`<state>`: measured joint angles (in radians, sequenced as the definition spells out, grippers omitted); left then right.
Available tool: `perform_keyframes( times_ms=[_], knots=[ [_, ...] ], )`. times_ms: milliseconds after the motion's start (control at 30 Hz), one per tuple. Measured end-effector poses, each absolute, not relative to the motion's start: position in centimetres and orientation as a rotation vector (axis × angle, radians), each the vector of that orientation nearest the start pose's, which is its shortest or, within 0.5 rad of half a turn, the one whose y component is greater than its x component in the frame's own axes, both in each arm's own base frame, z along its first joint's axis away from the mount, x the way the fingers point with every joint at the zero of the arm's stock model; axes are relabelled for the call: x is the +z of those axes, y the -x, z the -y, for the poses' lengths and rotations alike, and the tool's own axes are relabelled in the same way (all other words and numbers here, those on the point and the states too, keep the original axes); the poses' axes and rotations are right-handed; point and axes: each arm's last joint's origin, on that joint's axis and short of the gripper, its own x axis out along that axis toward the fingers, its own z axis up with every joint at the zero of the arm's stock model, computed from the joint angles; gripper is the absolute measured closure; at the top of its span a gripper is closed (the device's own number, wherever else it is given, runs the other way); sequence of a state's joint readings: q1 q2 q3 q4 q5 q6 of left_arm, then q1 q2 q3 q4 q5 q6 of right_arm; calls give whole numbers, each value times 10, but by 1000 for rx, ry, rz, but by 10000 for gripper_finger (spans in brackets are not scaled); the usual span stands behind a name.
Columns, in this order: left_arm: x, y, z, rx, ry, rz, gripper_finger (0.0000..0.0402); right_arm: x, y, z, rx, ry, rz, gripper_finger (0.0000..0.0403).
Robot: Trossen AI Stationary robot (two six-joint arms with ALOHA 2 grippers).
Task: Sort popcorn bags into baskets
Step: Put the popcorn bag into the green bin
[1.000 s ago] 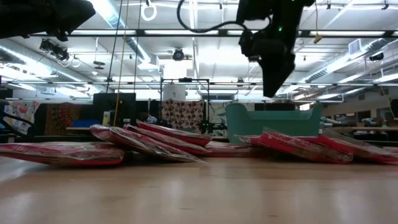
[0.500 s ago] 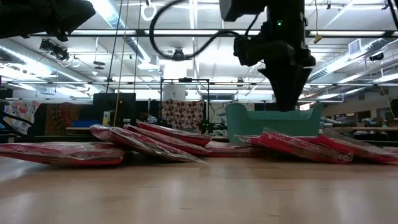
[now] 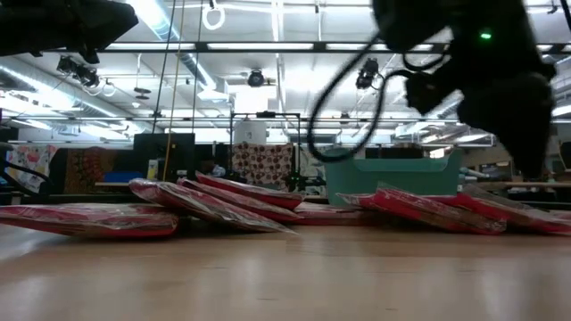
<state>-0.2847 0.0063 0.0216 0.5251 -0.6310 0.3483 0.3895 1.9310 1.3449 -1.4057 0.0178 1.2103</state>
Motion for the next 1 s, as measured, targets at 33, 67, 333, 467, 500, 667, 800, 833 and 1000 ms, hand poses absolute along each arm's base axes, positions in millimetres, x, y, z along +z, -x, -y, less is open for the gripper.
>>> perform_keyframes(
  times_ms=[33,67,333,467,500,667,800,833,1000],
  knots=[
    [216,-80,6,416,-95,421,258,173,-283,-120,-922,-406,-1743,196],
    [216,-80,6,415,-95,420,258,171,-277,-122,-936,-416,-1742,196],
    [216,-80,6,415,-96,420,258,151,-242,-127,-1047,-450,-1775,191],
    [216,-80,6,415,-96,420,258,141,-239,-129,-1015,-488,-1765,190],
    [216,-80,6,415,-96,420,258,139,-239,-129,-1009,-497,-1757,190],
    [216,-80,6,415,-96,420,258,131,-230,-127,-1042,-469,-1763,190],
    [216,-80,6,415,-95,420,258,124,-223,-125,-1044,-438,-1778,196],
    [216,-80,6,415,-95,420,258,124,-222,-125,-1030,-433,-1781,203],
    [216,-80,6,415,-95,420,258,120,-222,-126,-974,-418,-1779,275]
  ],
)
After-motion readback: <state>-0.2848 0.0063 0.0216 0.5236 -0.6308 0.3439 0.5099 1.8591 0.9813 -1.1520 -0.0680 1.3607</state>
